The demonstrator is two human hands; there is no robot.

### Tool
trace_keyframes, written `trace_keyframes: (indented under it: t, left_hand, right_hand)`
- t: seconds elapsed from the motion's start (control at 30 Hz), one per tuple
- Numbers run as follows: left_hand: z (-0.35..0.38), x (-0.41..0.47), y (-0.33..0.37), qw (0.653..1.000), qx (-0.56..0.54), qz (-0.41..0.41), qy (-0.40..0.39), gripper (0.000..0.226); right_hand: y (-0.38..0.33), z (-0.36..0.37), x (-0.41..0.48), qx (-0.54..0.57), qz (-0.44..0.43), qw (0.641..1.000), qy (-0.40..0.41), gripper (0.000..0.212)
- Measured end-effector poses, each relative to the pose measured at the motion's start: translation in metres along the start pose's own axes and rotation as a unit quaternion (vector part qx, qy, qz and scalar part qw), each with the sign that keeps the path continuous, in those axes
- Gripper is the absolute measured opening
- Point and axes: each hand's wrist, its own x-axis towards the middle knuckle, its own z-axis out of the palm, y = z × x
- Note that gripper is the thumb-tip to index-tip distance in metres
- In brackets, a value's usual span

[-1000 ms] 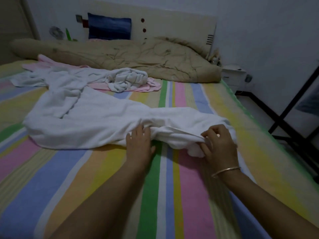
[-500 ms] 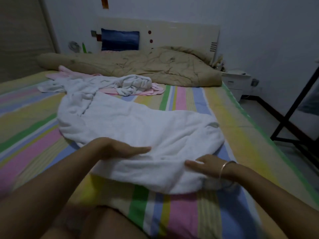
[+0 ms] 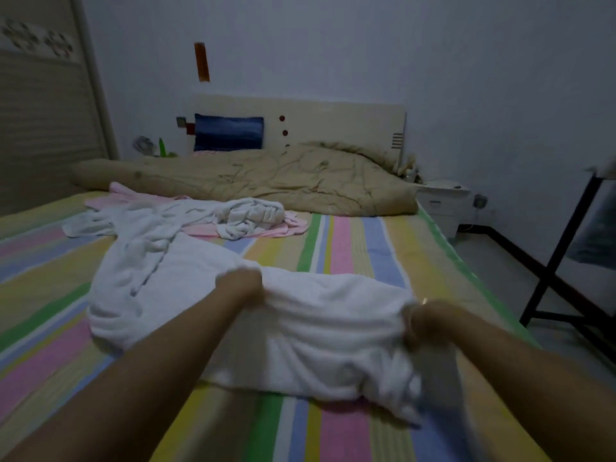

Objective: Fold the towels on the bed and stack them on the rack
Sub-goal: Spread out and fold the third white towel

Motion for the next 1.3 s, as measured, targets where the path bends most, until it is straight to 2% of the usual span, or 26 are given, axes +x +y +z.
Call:
trace_keyframes:
  t: [0.03,0.07,0.1,0.13,0.17,0.2,0.23,0.27,0.3,0.33,0.37,0.4,0.47,0.53,0.6,0.73,0.83,0.93,1.0,1.1,1.17,1.23,1.27,1.3]
  left_hand:
    - [-0.027,0.013,0.010,0.978,-0.132,-0.011,0.160,0.028]
    - [-0.054,0.018,0.019,0.915,-0.215,0.032,0.341,0.021]
    - [-0.093,0.012,0.031,0.846,-0.255,0.058,0.465,0.016]
    - [-0.120,0.005,0.043,0.792,-0.252,0.073,0.551,0.014]
    - [-0.137,0.000,0.051,0.759,-0.273,0.096,0.584,0.015]
    - [-0.138,0.001,0.052,0.751,-0.289,0.106,0.585,0.016]
    - [-0.126,0.007,0.048,0.759,-0.298,0.101,0.570,0.016]
    - [-0.105,0.010,0.039,0.788,-0.285,0.084,0.539,0.015]
    - [-0.076,0.014,0.025,0.836,-0.247,0.071,0.484,0.014]
    - [-0.041,0.016,0.009,0.889,-0.183,0.066,0.415,0.015]
    - [-0.007,0.020,-0.006,0.931,-0.116,0.077,0.338,0.018]
    - [0.025,0.015,-0.019,0.962,-0.063,0.095,0.249,0.022]
    - [0.070,0.003,-0.037,0.988,0.015,0.121,0.095,0.024]
    - [0.092,-0.013,-0.047,0.990,0.045,0.134,0.028,0.023]
    - [0.099,-0.028,-0.054,0.989,0.042,0.138,0.011,0.026]
    - [0.094,-0.051,-0.067,0.986,0.016,0.165,0.033,0.030]
    - [0.096,-0.071,-0.075,0.979,-0.013,0.193,0.065,0.028]
    - [0.105,-0.089,-0.073,0.978,-0.047,0.201,0.034,0.019]
    - [0.109,-0.101,-0.068,0.980,-0.069,0.185,-0.029,0.017]
    - [0.102,-0.116,-0.052,0.964,-0.097,0.173,-0.175,0.016]
    - [0.096,-0.125,-0.038,0.953,-0.014,0.152,-0.261,0.018]
    - [0.092,-0.133,-0.023,0.934,0.091,0.113,-0.326,0.030]
    - [0.091,-0.137,-0.016,0.923,0.120,0.087,-0.355,0.042]
    - [0.089,-0.140,-0.010,0.915,0.127,0.058,-0.379,0.050]
  right_hand:
    - [0.009,-0.039,0.014,0.147,0.028,0.973,0.174,0.007]
    - [0.008,-0.078,0.023,0.249,0.086,0.904,0.337,0.016]
    - [0.009,-0.132,0.020,0.359,0.124,0.793,0.476,0.022]
    - [0.014,-0.166,0.013,0.418,0.101,0.664,0.612,0.024]
    - [0.013,-0.184,0.006,0.482,0.061,0.583,0.651,0.022]
    - [0.009,-0.181,0.001,0.474,0.044,0.572,0.668,0.018]
    - [0.007,-0.164,0.002,0.380,0.031,0.630,0.677,0.020]
    - [0.004,-0.138,0.003,0.238,0.023,0.720,0.652,0.029]
    - [0.002,-0.106,0.005,0.070,0.009,0.820,0.568,0.037]
    - [0.001,-0.067,0.006,-0.080,-0.017,0.898,0.433,0.039]
    - [0.002,-0.031,0.007,-0.178,-0.046,0.939,0.289,0.039]
    - [0.006,0.004,0.004,-0.224,-0.070,0.956,0.175,0.038]
    - [0.016,0.051,-0.002,-0.234,-0.071,0.968,0.050,0.037]
    - [0.023,0.078,-0.010,-0.192,-0.062,0.979,0.005,0.045]
    - [0.023,0.091,-0.019,-0.121,-0.056,0.991,-0.005,0.053]
    - [0.017,0.094,-0.030,0.009,-0.094,0.993,0.065,0.046]
    - [0.012,0.094,-0.040,0.021,-0.149,0.986,0.075,0.027]
    - [0.011,0.093,-0.056,0.012,-0.175,0.984,0.014,0.024]
    - [0.016,0.096,-0.067,-0.012,-0.177,0.984,-0.024,0.031]
    - [0.026,0.099,-0.080,-0.049,-0.156,0.983,-0.086,0.035]
    - [0.032,0.100,-0.088,-0.069,-0.140,0.977,-0.146,0.039]
    - [0.037,0.100,-0.099,-0.009,-0.123,0.967,-0.222,0.031]
    - [0.038,0.100,-0.107,0.059,-0.103,0.958,-0.262,0.024]
    - [0.040,0.099,-0.114,0.132,-0.076,0.942,-0.298,0.026]
